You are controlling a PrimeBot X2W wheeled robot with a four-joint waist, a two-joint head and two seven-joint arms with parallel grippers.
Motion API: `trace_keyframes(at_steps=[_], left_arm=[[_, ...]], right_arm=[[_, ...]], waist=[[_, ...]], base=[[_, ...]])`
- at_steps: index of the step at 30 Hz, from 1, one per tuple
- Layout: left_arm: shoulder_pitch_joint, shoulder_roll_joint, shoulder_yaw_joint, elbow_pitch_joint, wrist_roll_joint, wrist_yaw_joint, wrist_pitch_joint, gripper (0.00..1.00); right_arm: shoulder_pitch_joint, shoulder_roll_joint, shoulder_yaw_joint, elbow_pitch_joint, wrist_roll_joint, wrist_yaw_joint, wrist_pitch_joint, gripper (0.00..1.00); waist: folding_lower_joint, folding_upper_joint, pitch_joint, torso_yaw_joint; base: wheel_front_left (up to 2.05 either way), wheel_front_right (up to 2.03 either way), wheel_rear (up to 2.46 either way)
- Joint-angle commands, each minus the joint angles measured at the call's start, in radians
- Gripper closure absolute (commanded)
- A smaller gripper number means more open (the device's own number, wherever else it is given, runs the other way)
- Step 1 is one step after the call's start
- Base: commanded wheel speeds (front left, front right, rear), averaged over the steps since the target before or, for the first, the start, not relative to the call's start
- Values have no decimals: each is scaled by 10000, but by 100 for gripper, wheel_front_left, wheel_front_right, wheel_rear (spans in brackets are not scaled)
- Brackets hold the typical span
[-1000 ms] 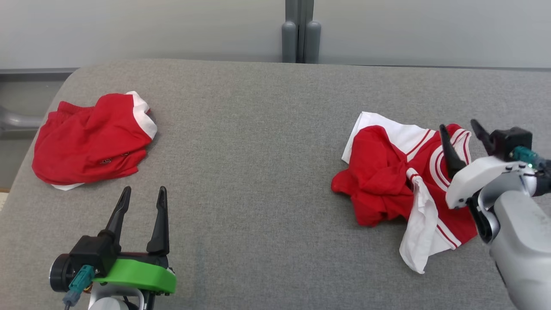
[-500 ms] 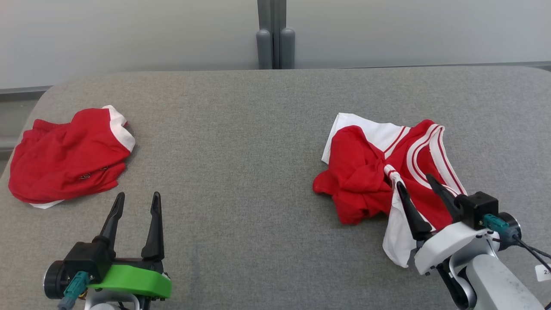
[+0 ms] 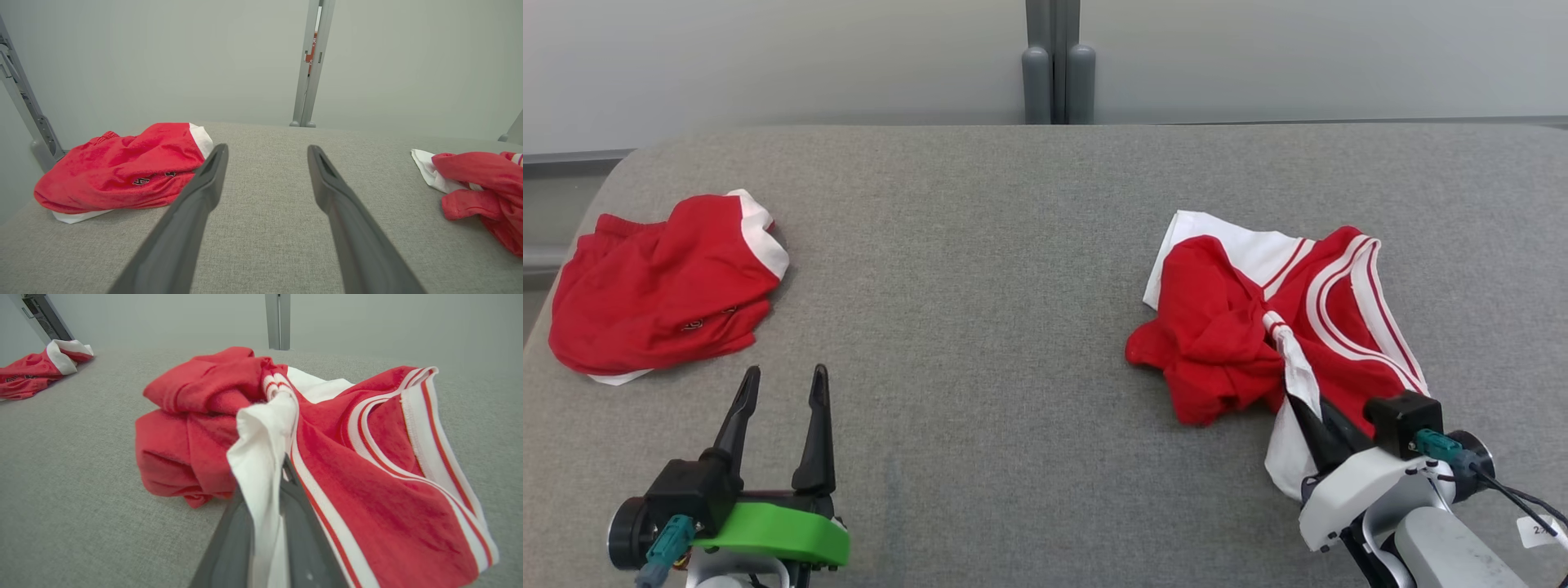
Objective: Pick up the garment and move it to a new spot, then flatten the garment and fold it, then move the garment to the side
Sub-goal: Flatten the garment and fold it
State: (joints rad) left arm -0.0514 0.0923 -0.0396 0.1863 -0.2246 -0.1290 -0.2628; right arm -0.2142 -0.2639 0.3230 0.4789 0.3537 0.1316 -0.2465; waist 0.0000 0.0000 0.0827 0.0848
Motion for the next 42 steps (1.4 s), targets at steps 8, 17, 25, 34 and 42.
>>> trace_keyframes(at_steps=[8,17,25,34,42], left_arm=[[151,-51,-25,91,-17,-29,-19,0],[240,-61,-25,77,-4,-29,-19,0],[286,-17,-53,135,-22,-29,-19,0],[260,49,-52,151,-38,-29,-19,0],[137,17,29,103,38,-29,-19,0]], right_arm=[[1373,-690,-524,-1626,-446,-17,-157,100],[3832,-952,-1467,-3679,-520,-17,899,100],[4284,-647,-1694,-4539,-687,-17,708,0],[3718,-212,-1714,-5284,-966,-17,44,0],[3109,905,-2295,-4910,-1236,-17,-200,0]], waist=[[0,0,-328,-512],[0,0,-335,-834],[0,0,-366,-967],[0,0,-453,-935],[0,0,-313,-959]], base=[[0,0,0],[0,0,0],[0,0,0],[0,0,0],[0,0,0]])
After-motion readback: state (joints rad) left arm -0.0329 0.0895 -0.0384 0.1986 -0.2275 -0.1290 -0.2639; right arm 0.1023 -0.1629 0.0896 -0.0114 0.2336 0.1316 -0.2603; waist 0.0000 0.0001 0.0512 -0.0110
